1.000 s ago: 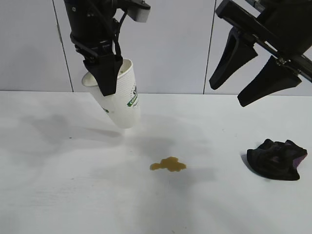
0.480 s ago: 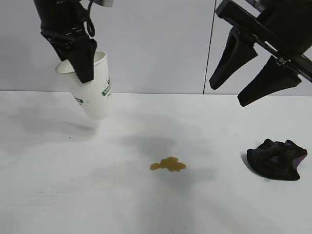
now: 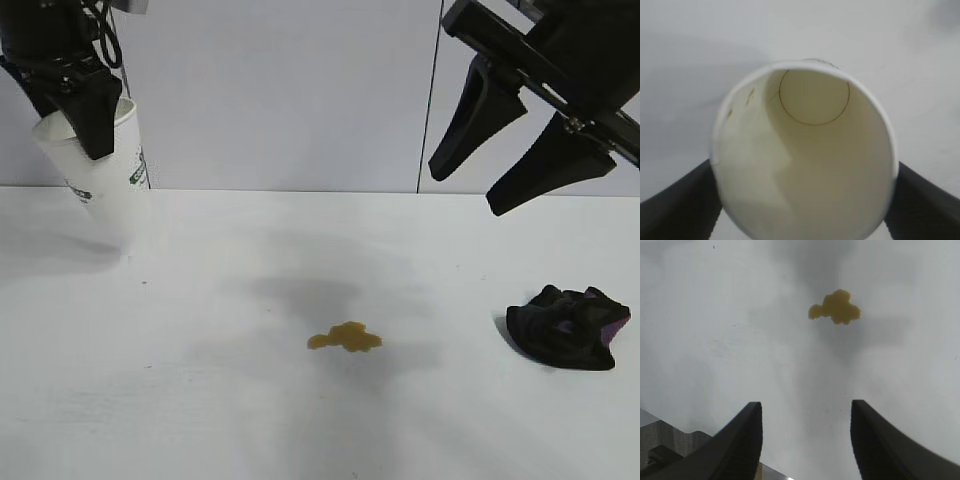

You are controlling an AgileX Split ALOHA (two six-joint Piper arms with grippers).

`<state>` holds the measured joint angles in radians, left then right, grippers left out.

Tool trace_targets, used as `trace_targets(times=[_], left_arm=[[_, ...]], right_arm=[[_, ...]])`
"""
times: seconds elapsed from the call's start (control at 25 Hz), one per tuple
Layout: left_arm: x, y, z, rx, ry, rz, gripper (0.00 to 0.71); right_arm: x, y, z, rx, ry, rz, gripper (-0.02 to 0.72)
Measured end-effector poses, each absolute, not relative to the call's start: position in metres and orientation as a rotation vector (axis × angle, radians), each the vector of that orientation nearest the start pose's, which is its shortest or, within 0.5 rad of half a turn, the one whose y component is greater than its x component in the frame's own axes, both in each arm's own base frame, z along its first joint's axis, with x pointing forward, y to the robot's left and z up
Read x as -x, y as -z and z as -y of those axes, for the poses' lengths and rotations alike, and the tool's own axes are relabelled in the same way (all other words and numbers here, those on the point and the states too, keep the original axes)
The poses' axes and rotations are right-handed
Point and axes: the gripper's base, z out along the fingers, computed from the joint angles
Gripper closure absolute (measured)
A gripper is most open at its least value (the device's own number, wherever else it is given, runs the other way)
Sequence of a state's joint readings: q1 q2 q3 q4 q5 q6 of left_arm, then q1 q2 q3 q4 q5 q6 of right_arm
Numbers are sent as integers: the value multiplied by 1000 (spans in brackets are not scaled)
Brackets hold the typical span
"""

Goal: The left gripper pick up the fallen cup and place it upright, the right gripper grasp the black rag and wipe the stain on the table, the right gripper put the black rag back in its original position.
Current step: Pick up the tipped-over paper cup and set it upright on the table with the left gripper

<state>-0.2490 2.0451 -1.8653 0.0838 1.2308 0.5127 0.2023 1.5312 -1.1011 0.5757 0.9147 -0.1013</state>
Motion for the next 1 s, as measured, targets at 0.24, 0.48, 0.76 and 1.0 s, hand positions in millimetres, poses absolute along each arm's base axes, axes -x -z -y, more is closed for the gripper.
trace_targets(times=[0.24, 0.48, 0.76, 1.0], left_arm=[[-430, -257, 97, -950, -201, -2763, 128], [-427, -240, 97, -874, -192, -2839, 128], [-417, -218, 94, -852, -181, -2930, 128], [-416, -217, 98, -828, -112, -2942, 128]], right_arm=[[-289, -267, -99, 25, -742, -2769, 333], [-289, -268, -99, 25, -742, -2768, 333], [-289, -268, -99, 25, -742, -2768, 333], [-289, -268, -99, 25, -742, -2768, 333]])
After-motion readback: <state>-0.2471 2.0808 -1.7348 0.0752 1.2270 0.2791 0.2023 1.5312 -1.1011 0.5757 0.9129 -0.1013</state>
